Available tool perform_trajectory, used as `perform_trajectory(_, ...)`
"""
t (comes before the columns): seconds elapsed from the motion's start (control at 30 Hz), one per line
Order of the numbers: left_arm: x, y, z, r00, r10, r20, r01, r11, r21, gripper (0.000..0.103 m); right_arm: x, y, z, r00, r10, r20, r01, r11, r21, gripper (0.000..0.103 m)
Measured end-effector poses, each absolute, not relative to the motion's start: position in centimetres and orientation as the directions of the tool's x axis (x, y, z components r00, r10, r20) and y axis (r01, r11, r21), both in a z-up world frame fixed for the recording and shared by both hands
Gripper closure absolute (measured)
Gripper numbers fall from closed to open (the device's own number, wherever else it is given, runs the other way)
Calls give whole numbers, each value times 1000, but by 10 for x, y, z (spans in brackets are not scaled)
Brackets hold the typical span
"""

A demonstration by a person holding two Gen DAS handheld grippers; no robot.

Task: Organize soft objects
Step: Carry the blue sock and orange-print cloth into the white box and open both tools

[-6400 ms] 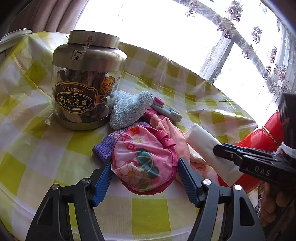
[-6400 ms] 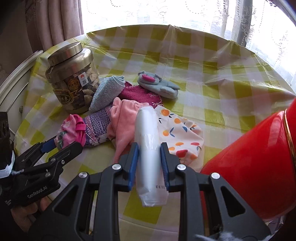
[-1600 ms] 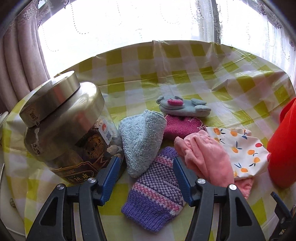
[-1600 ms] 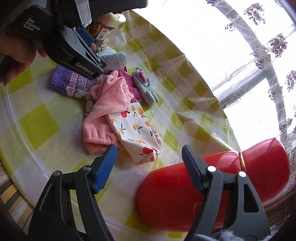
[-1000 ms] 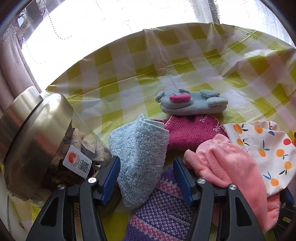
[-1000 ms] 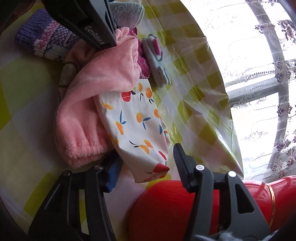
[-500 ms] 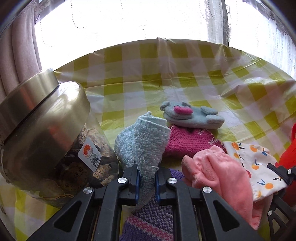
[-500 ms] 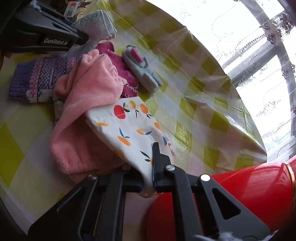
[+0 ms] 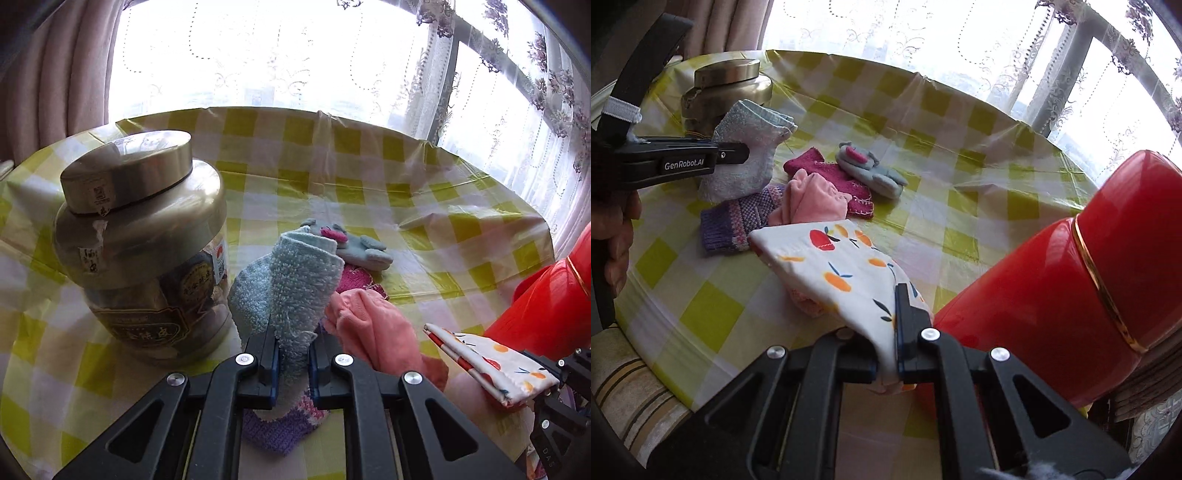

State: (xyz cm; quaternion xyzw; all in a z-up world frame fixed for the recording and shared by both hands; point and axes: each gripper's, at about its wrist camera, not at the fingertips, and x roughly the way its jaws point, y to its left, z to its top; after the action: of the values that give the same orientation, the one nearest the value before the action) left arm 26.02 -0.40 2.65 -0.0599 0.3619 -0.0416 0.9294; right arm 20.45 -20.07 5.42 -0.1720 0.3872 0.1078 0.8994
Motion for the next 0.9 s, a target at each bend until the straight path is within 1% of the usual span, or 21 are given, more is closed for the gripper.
perform_trajectory(0.2,224,-7,31,732,-163,-662,39,980,-197,91,176,-218,62,644,136,-753,-317,943,-102,94)
perform_trajectory(0.3,208,-17,29,721,-197,-665,58,973,-225,91,164,-229,64,617,190,-764,-307,952,-11,94)
perform_trajectory(0.43,189,-34,28,704,-245,-667,101,964,-246,91,147,-245,63,600,214,-770,-275,960,53,94)
perform_trajectory(0.6,167,-61,29,674,-314,-669,171,947,-273,91,126,-272,63,594,223,-773,-220,969,111,94)
perform_trajectory(0.9,136,-105,40,635,-395,-664,275,919,-284,91,92,-317,66,599,173,-781,-133,984,116,94)
